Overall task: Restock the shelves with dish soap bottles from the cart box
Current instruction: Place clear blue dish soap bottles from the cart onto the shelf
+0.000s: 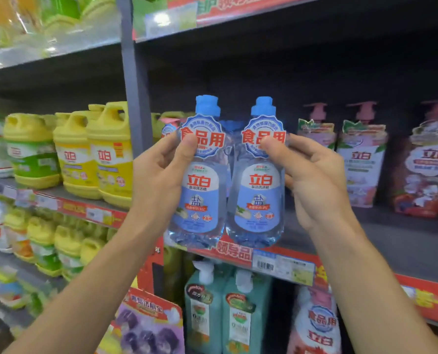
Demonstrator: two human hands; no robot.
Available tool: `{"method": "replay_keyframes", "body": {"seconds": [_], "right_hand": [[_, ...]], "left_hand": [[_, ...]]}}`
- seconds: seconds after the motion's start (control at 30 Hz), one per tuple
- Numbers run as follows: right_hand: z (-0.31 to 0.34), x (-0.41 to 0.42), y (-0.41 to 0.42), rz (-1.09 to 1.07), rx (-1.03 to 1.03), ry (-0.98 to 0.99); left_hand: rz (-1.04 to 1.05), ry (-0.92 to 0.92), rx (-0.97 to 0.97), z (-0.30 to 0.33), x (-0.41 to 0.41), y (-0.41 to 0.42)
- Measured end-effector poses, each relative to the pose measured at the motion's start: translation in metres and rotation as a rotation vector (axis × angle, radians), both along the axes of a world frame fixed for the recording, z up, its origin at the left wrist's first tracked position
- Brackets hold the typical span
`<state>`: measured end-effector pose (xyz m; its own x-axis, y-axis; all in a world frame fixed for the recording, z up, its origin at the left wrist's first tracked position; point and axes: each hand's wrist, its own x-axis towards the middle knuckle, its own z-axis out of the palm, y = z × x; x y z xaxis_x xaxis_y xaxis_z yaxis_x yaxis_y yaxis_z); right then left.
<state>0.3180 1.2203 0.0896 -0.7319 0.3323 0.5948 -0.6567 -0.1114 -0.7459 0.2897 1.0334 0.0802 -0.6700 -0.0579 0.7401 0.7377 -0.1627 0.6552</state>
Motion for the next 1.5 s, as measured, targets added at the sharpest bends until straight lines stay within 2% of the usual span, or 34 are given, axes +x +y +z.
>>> {"method": "replay_keyframes", "body": {"seconds": [0.37,0.7,0.87,1.13,1.23,1.37,1.5], "right_hand": [[0.003,-0.04,-0.013,-0.235,0.044,-0.033],[-0.011,-0.044,-0.014,-0.353,0.0,-0.087],[-0.019,-0.047,-0.011,-0.354,-0.004,-0.072],[-0.025,-0.048,-0.01,-0.325,0.02,-0.081],[-0.025,-0.044,-0.011,-0.376,0.095,-0.111],[-0.03,-0.041,-0.017,-0.492,0.223,-0.126],[-0.045,-0.037,-0.025,-0.608,0.439,-0.208]], "left_hand": [[-0.088,0.157,-0.063,0.003,-0.083,0.004],[-0.197,0.169,-0.089,-0.017,-0.106,0.016],[-0.208,0.187,-0.115,-0.018,-0.111,0.02],[-0.21,0.115,-0.121,-0.027,-0.118,0.017],[-0.154,0.108,-0.107,-0.03,-0.114,0.017],[0.037,0.13,-0.157,-0.038,-0.107,0.02],[0.217,0.191,-0.234,-0.045,-0.107,0.025]]}}
